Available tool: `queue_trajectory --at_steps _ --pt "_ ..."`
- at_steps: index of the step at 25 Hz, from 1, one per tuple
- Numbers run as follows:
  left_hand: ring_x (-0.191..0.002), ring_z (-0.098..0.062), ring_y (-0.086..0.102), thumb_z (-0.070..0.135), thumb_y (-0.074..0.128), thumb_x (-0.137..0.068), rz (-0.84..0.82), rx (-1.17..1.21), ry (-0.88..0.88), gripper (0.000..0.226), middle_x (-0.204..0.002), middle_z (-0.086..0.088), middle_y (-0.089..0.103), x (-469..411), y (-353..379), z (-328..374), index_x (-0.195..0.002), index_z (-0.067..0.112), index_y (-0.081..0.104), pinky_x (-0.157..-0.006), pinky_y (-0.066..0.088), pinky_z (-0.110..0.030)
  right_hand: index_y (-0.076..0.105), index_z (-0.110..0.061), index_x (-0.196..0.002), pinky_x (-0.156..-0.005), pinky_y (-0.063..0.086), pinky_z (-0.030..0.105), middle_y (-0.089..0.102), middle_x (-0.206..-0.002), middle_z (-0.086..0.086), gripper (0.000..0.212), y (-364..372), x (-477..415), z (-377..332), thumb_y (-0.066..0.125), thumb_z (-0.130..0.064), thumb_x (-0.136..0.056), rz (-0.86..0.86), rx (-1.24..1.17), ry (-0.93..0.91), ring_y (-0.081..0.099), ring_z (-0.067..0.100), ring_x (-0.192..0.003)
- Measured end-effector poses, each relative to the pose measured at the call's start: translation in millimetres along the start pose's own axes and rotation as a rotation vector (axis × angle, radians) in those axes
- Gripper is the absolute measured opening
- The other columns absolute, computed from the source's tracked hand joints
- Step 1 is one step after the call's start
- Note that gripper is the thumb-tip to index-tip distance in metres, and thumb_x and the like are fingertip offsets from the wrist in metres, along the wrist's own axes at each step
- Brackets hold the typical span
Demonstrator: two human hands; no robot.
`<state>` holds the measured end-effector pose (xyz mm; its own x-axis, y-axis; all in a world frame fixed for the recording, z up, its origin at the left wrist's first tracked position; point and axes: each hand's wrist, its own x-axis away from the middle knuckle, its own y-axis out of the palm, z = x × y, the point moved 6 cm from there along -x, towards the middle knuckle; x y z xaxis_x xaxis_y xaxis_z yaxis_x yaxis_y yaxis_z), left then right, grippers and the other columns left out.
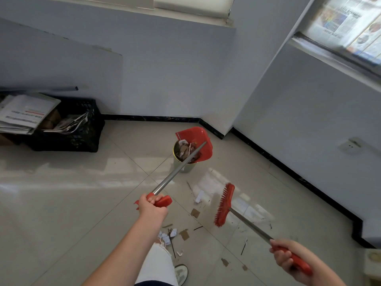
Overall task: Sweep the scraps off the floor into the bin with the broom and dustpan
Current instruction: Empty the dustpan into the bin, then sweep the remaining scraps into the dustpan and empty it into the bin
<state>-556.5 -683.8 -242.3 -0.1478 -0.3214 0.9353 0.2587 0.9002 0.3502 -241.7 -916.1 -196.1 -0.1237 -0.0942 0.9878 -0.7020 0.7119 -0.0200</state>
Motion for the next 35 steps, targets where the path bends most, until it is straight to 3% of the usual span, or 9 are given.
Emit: queue_trajectory --at_steps 6,13,16,21,24,26,28,32,35 --pt "-0.025 -0.006 0.033 0.027 0.051 -0.098 -0.047 -0.038 -0.021 0.048 -0.032 0.006 0.031 15.5 -28.8 -16.7 -0.056 0.022 0.028 -0.056 0.034 -0.017 0.045 -0.003 -0.084 -0.022 0.025 0.012 0.034 -0.045 0.000 0.014 -3.3 0.2 -9.6 0.051 -0.012 -0.092 0.026 0.027 -0.028 0.033 0.005 -0.025" --pt "-0.025 -0.005 0.029 0.030 0.054 -0.097 -0.104 -0.173 0.038 0.043 -0.031 0.007 0.030 27.4 -35.3 -6.1 -0.061 0.022 0.033 -0.038 0.029 -0.014 0.044 -0.004 -0.082 -0.022 0.027 0.012 0.035 -0.043 0.001 0.013 -0.9 -3.7 -14.5 0.051 -0.011 -0.092 0.037 0.024 -0.020 0.034 0.005 -0.024" --pt "-0.025 -0.003 0.025 0.028 0.059 -0.094 -0.243 -0.535 0.207 0.027 -0.032 0.007 0.029 43.2 0.5 34.2 -0.069 0.021 0.051 -0.031 0.025 -0.013 0.046 -0.004 -0.083 -0.023 0.027 0.012 0.036 -0.044 0.000 0.014 -15.6 -8.1 -14.3 0.054 -0.011 -0.091 0.097 0.140 -0.026 0.035 0.006 -0.026" --pt "-0.027 -0.011 0.020 0.025 0.072 -0.079 -0.551 -1.340 0.507 0.028 -0.035 0.002 0.026 109.1 85.3 83.4 -0.062 0.014 0.053 -0.035 0.021 -0.015 0.045 -0.004 -0.074 -0.025 0.031 0.012 0.044 -0.043 0.005 0.018 -33.3 -27.1 -14.6 0.046 0.001 -0.092 0.193 0.300 -0.055 0.039 0.009 -0.026" --pt "-0.034 -0.015 0.024 0.022 0.077 -0.080 -0.572 -1.778 0.791 0.012 -0.042 -0.001 0.031 132.6 110.6 75.0 -0.069 0.024 0.072 -0.037 0.022 -0.016 0.045 -0.002 -0.075 -0.025 0.030 0.009 0.044 -0.048 0.006 0.020 -33.5 -42.3 -22.3 0.041 0.002 -0.093 0.260 0.363 -0.060 0.037 0.006 -0.023" --pt "-0.041 -0.009 0.030 0.026 0.081 -0.077 -0.612 -1.963 0.994 0.006 -0.047 0.007 0.038 134.4 119.8 55.5 -0.080 0.029 0.077 -0.039 0.024 -0.019 0.046 -0.001 -0.079 -0.025 0.029 0.010 0.042 -0.048 0.005 0.015 -36.5 -55.6 -29.2 0.043 0.000 -0.094 0.319 0.415 -0.062 0.035 0.007 -0.023" --pt "-0.046 -0.005 0.035 0.029 0.083 -0.074 -0.662 -2.108 1.064 0.009 -0.050 0.013 0.046 122.7 115.5 36.0 -0.083 0.029 0.079 -0.045 0.027 -0.019 0.049 0.000 -0.082 -0.027 0.029 0.012 0.044 -0.042 0.004 0.013 -34.7 -73.9 -38.6 0.047 -0.005 -0.094 0.377 0.461 -0.078 0.036 0.010 -0.025" --pt "-0.055 -0.005 0.059 0.042 0.080 -0.073 -0.479 -2.416 1.097 0.017 -0.059 0.017 0.064 76.9 84.1 30.5 -0.087 0.049 0.072 -0.054 0.046 -0.027 0.047 -0.001 -0.080 -0.030 0.026 0.013 0.048 -0.044 0.006 0.028 8.1 -122.5 -60.3 0.040 -0.021 -0.098 0.404 0.553 -0.124 0.044 0.015 -0.026" --pt "-0.060 -0.008 0.065 0.041 0.083 -0.070 -0.338 -2.469 1.116 0.030 -0.062 0.015 0.068 50.7 76.7 55.5 -0.086 0.061 0.067 -0.057 0.052 -0.033 0.042 -0.005 -0.072 -0.033 0.027 0.013 0.041 -0.047 0.009 0.029 68.4 -168.6 -55.3 0.038 -0.016 -0.098 0.301 0.450 -0.144 0.038 0.015 -0.023"
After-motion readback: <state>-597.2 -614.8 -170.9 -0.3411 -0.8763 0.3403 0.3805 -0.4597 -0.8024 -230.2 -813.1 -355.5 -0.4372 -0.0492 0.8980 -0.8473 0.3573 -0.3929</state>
